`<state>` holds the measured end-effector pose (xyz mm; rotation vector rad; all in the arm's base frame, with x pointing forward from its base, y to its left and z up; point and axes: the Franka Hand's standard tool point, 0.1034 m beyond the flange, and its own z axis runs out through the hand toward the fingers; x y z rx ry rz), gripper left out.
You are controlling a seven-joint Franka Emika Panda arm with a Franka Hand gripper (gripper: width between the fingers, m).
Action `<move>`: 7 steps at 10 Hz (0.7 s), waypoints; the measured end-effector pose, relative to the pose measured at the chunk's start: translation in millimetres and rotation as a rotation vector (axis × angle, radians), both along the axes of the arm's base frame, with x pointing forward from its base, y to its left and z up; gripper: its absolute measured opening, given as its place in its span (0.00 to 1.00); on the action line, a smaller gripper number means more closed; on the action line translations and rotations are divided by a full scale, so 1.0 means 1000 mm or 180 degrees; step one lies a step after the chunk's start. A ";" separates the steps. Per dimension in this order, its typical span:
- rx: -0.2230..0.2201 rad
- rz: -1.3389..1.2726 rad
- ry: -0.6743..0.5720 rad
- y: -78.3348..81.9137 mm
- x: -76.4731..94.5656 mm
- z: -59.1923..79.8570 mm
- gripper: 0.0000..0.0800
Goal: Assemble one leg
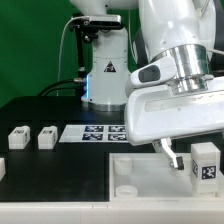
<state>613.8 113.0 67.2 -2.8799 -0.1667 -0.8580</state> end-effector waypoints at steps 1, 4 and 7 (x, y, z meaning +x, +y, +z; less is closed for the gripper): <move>0.0000 0.0000 0.0000 0.000 0.000 0.000 0.80; 0.0000 0.0000 0.0001 0.000 0.000 0.000 0.81; -0.0020 -0.0006 0.0117 -0.005 0.003 0.022 0.81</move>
Offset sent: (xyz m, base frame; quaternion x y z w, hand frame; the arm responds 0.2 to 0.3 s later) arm 0.0000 0.0000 0.0000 0.0000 0.0000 0.0000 1.0000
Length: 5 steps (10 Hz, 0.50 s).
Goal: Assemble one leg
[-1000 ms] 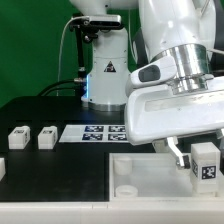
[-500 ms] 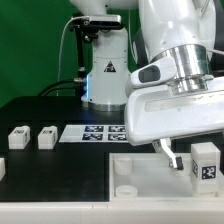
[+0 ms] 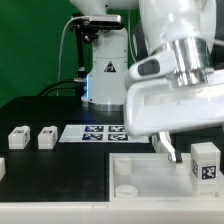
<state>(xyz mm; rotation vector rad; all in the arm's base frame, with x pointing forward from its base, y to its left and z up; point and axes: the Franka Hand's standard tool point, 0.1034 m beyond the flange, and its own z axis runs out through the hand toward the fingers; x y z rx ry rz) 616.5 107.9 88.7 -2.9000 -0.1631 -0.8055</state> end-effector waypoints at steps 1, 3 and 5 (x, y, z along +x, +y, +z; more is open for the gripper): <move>-0.0010 0.0008 0.0062 -0.003 0.003 0.004 0.81; -0.0001 0.0030 0.0179 -0.003 0.015 0.013 0.81; 0.0026 0.0117 0.0764 0.001 0.014 0.006 0.81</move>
Offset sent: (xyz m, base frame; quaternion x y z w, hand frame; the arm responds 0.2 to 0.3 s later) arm 0.0222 -0.0057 0.0013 -0.0199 -0.0142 -0.0083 0.9997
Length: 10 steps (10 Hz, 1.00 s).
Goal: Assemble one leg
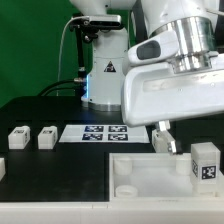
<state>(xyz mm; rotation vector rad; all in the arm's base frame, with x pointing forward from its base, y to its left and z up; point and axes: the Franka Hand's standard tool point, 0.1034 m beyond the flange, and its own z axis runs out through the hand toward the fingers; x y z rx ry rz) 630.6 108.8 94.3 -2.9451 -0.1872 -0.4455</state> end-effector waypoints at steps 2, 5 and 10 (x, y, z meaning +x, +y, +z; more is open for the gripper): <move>0.0026 0.0107 0.0609 0.002 -0.003 -0.003 0.81; 0.0107 0.0244 0.1529 0.006 -0.006 -0.005 0.81; 0.0119 0.0131 0.1373 0.006 0.002 -0.012 0.81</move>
Offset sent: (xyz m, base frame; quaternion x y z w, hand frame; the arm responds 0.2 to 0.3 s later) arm 0.0085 -0.0113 -0.0065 -0.0122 -0.2649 0.0043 0.9642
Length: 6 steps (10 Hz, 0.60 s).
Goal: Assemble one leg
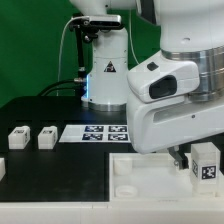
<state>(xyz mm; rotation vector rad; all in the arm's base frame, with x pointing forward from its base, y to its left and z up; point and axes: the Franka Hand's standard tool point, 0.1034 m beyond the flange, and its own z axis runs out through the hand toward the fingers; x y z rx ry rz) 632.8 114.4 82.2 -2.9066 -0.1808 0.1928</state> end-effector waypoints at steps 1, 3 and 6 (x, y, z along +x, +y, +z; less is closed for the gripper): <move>-0.0009 -0.0059 0.0014 0.000 0.000 0.000 0.67; -0.0039 -0.0236 0.0047 -0.001 0.000 0.000 0.48; -0.0153 -0.1010 0.0184 -0.003 0.002 -0.001 0.38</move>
Offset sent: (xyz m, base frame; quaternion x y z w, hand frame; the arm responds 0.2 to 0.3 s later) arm 0.0000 0.0000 0.0000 0.0000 0.0000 0.1790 0.9838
